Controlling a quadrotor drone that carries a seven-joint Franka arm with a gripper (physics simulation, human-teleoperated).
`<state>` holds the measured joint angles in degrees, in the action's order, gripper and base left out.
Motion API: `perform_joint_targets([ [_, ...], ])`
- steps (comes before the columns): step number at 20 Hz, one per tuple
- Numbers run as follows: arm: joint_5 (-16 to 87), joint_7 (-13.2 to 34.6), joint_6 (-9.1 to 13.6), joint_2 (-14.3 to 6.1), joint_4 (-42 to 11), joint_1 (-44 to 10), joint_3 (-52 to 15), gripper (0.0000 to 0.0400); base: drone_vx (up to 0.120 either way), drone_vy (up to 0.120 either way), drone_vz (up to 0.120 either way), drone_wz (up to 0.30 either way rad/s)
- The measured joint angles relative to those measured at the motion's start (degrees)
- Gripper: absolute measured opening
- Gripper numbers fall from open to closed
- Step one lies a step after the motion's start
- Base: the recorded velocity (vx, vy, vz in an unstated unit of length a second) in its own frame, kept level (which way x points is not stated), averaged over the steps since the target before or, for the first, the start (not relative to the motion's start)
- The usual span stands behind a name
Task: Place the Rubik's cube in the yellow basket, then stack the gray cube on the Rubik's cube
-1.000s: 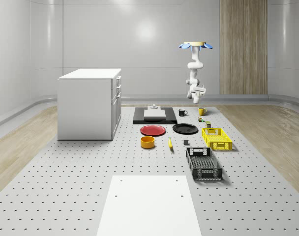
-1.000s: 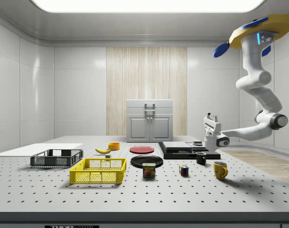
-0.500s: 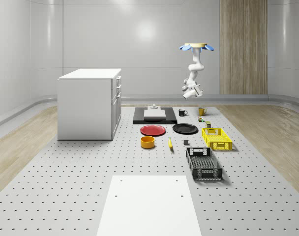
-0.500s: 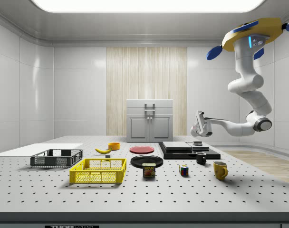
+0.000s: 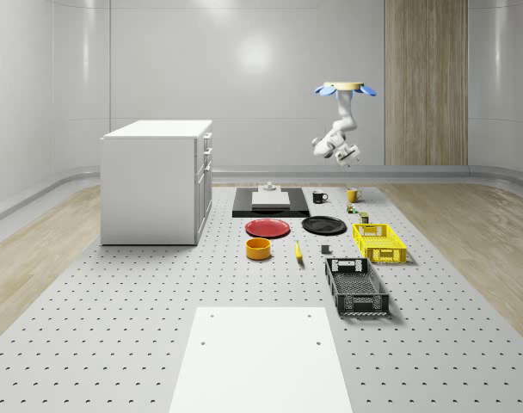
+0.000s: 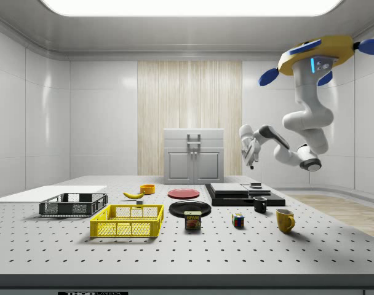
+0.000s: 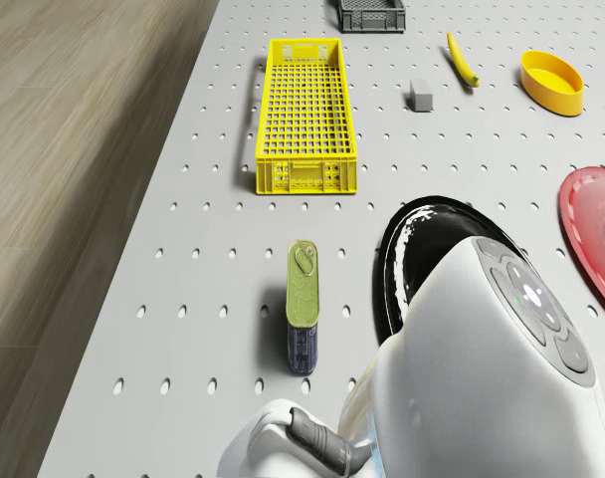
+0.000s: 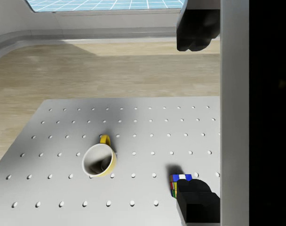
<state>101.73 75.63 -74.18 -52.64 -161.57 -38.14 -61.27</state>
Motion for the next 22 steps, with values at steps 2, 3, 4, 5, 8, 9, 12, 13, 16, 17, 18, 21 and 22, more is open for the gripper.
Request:
perform_joint_targets([
  [2, 4.74, 3.59, 2.47, -1.39, -1.91, -5.25, -2.88, 0.04, 0.0, 0.0, -0.12, 0.0],
  [3, 6.45, 5.08, 3.52, -2.04, -2.54, -7.5, -4.03, 0.04, 0.0, 0.0, -0.12, 0.0],
  [4, 7.81, 6.39, 4.42, -2.67, -3.02, -9.49, -5.02, 0.04, 0.04, 0.0, -0.12, 0.0],
  [5, 8.88, 7.52, 5.18, -3.26, -3.38, -11.23, -5.87, 0.04, 0.12, 0.0, -0.12, 0.0],
  [8, 10.87, 10.13, 6.7, -4.85, -4.01, -15.2, -7.78, 0.04, 0.12, 0.0, -0.12, 0.0],
  [9, 11.24, 10.78, 6.99, -5.32, -4.12, -16.18, -8.26, 0.04, 0.12, 0.0, -0.12, 0.0],
  [12, 11.81, 12.28, 7.4, -6.61, -4.3, -18.39, -9.37, 0.04, 0.12, 0.0, -0.12, 0.0],
  [13, 11.88, 12.67, 7.42, -7.0, -4.33, -18.95, -9.66, 0.04, 0.12, 0.0, -0.12, 0.0],
  [16, 11.84, 13.6, 7.21, -8.11, -4.36, -20.22, -10.37, 0.04, 0.04, -0.027, -0.12, 0.0],
  [17, 11.78, 13.85, 7.07, -8.46, -4.35, -20.55, -10.57, 0.04, 0.0, -0.12, -0.12, 0.0],
  [18, 11.69, 14.08, 6.91, -8.81, -4.35, -20.85, -10.76, 0.04, 0.0, -0.12, -0.12, 0.0],
  [21, 11.35, 14.66, 6.33, -9.81, -4.31, -21.57, -11.24, 0.04, 0.0, -0.027, -0.12, 0.0],
  [22, 11.21, 14.82, 6.11, -10.13, -4.29, -21.77, -11.39, 0.04, 0.0, 0.0, -0.12, 0.0],
])
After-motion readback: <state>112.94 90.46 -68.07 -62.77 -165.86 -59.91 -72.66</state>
